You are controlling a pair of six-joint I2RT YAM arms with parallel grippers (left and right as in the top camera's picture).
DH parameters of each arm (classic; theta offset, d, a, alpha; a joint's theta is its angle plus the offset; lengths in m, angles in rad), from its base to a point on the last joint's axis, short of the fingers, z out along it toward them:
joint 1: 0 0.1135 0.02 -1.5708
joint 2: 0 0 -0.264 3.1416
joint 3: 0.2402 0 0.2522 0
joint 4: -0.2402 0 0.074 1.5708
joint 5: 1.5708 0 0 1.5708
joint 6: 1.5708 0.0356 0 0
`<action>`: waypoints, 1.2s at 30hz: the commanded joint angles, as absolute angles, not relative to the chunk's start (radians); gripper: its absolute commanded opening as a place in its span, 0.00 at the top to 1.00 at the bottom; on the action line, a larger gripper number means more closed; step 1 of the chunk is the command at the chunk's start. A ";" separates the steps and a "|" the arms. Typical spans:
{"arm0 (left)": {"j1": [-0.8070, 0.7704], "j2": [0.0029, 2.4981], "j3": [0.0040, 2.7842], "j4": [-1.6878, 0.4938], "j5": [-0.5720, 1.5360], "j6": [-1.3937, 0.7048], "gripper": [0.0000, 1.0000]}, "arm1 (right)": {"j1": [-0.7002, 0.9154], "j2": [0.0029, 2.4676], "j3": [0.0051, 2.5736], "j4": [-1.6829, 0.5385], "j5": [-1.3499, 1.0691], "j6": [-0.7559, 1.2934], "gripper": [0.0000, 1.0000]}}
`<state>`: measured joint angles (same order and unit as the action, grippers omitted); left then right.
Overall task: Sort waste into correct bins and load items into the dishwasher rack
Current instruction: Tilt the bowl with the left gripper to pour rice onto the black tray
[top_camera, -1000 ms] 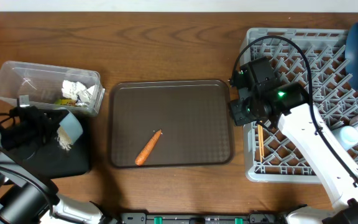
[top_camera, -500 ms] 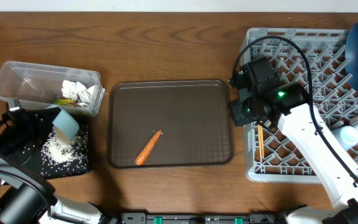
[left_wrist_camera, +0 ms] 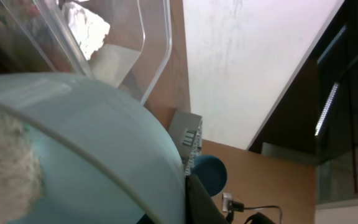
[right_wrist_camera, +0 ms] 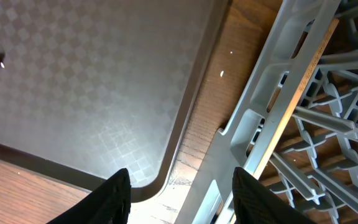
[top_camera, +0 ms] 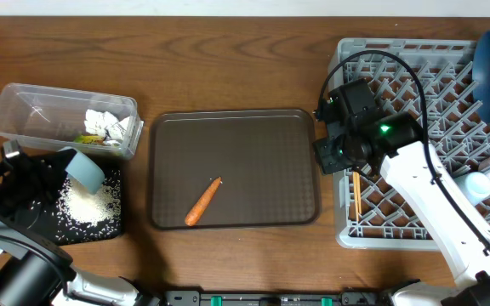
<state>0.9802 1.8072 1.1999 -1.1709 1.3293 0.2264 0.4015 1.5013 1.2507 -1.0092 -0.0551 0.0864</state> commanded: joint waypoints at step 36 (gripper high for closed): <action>1.003 1.862 1.193 -1.291 1.512 0.303 0.94 | 0.406 1.510 1.253 -1.026 -0.049 0.099 0.48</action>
<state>0.9943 1.8484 1.1942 -1.2495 1.4277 0.2680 0.4015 1.5043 1.2507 -1.0218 -0.0521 0.0872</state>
